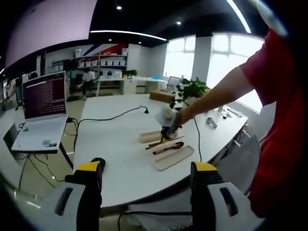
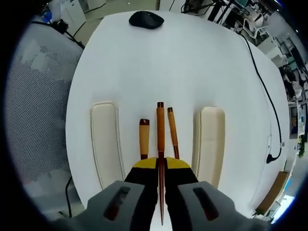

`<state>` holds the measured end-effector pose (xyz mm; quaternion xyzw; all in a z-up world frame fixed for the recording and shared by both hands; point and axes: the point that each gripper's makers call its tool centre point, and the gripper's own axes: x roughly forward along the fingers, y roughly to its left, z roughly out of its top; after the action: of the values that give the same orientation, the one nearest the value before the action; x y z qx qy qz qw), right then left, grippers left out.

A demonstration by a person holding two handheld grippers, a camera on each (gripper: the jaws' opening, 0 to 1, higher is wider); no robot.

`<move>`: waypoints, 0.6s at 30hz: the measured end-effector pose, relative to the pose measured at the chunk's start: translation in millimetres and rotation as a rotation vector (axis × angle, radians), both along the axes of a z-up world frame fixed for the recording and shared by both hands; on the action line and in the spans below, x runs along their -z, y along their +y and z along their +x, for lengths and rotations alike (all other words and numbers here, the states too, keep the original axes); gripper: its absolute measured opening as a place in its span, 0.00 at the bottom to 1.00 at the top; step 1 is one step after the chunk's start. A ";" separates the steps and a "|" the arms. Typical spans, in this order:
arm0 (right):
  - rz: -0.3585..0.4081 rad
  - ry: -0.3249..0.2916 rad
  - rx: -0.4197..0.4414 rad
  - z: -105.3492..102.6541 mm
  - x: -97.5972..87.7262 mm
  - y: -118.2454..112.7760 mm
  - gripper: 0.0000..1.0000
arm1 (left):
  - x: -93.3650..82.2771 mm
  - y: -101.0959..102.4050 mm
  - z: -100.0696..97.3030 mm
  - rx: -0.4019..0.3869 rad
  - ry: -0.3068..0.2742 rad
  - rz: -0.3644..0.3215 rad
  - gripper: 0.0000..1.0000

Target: Arrange the utensils inside the cutlery case until each visible utensil rests in its matching compartment.

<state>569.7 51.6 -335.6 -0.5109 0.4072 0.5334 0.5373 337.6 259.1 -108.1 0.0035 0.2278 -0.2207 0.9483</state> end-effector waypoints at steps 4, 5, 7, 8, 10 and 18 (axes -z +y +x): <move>-0.004 -0.013 -0.021 -7.8 -5.0 0.6 0.00 | 3.7 0.5 0.0 0.004 0.004 -0.015 0.77; -0.002 -0.014 -0.019 -8.5 -6.2 1.3 0.00 | 3.6 0.7 0.2 0.006 0.002 -0.013 0.77; 0.001 -0.026 -0.019 -10.7 -11.1 2.8 0.00 | 3.8 3.2 1.8 0.005 0.000 -0.016 0.77; -0.002 -0.032 -0.015 -11.3 -13.3 2.9 0.00 | 3.6 4.2 2.6 0.004 0.000 -0.019 0.77; -0.029 -0.079 0.003 -4.8 -17.2 -0.6 0.00 | 2.6 5.1 3.8 0.005 -0.005 -0.017 0.77; -0.020 -0.095 0.009 -10.2 -31.1 7.3 0.00 | 0.4 5.3 4.6 0.023 -0.013 -0.007 0.77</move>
<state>559.5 59.0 -304.5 -0.5394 0.3888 0.5020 0.5531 342.2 264.4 -108.5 0.0041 0.2206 -0.2322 0.9473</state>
